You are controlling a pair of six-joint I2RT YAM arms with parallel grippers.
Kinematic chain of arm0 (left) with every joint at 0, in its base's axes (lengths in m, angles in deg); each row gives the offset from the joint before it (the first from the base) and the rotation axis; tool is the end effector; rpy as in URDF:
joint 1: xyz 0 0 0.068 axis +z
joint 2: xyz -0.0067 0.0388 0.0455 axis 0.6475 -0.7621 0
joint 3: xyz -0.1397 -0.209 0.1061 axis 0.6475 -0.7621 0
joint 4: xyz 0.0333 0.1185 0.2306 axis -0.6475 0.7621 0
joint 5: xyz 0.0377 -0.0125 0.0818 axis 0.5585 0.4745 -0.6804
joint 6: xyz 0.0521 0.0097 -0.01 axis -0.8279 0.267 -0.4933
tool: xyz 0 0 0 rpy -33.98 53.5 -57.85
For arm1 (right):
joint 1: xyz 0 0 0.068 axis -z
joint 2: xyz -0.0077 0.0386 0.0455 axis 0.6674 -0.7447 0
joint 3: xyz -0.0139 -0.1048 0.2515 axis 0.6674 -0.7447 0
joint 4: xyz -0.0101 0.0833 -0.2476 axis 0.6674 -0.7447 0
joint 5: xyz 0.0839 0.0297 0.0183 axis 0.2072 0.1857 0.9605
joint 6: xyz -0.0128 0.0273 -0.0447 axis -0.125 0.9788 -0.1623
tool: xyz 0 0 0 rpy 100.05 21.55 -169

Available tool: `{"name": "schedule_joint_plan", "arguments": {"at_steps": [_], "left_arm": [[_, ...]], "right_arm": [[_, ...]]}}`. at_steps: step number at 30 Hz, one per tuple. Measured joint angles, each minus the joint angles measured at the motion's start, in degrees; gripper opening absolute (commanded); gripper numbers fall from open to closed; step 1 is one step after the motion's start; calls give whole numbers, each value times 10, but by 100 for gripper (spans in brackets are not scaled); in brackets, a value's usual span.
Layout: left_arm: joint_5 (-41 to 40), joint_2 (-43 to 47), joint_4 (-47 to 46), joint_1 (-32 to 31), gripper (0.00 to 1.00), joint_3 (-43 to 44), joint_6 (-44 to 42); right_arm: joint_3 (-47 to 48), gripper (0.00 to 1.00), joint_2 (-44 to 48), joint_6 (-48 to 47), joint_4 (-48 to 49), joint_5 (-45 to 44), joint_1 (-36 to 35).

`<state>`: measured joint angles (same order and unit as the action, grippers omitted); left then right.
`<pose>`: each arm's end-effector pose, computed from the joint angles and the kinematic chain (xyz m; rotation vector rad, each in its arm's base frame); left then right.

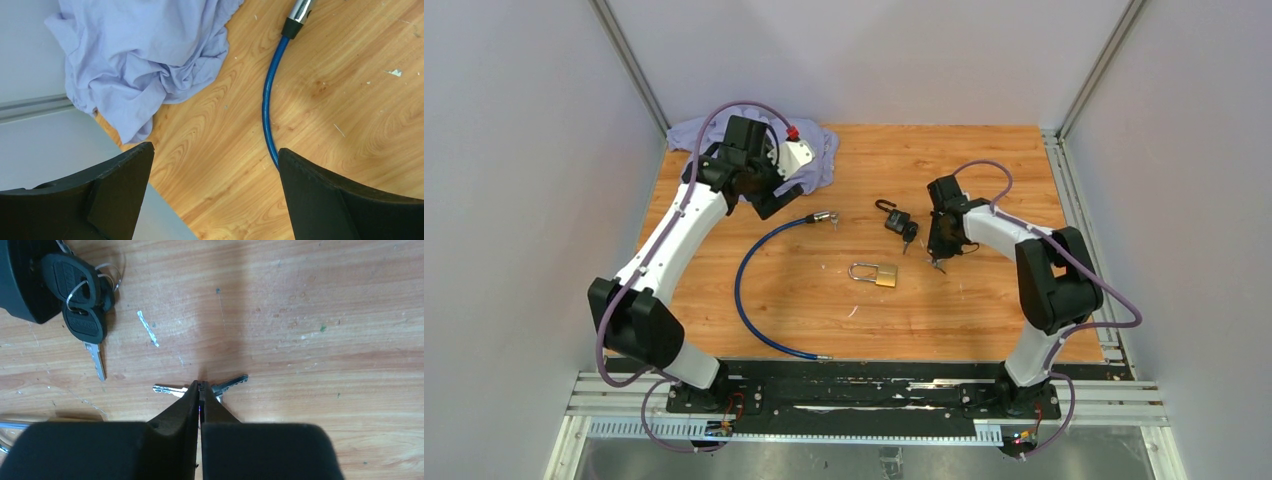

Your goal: Unlock with the key

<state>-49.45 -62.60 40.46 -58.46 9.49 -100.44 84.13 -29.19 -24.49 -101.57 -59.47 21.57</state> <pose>0.3084 -0.0998 0.3544 1.1382 2.1033 0.2130 0.3321 0.1194 0.1720 0.2643 2.6568 0.1683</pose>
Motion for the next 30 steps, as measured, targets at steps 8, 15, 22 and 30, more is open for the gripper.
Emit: {"name": "schedule_joint_plan", "arguments": {"at_steps": [8,15,22,30], "left_arm": [[26,0,24,0,97,-4,8],[102,27,35,0,98,-21,42],[185,49,40,0,98,-63,65],[190,49,41,0,98,-61,82]], "right_arm": [[-32,1,36,-3,0,21,0],[-38,1,112,-20,-2,63,-1],[-38,52,140,-36,-20,60,-10],[-27,42,67,-51,-36,33,-10]]}}
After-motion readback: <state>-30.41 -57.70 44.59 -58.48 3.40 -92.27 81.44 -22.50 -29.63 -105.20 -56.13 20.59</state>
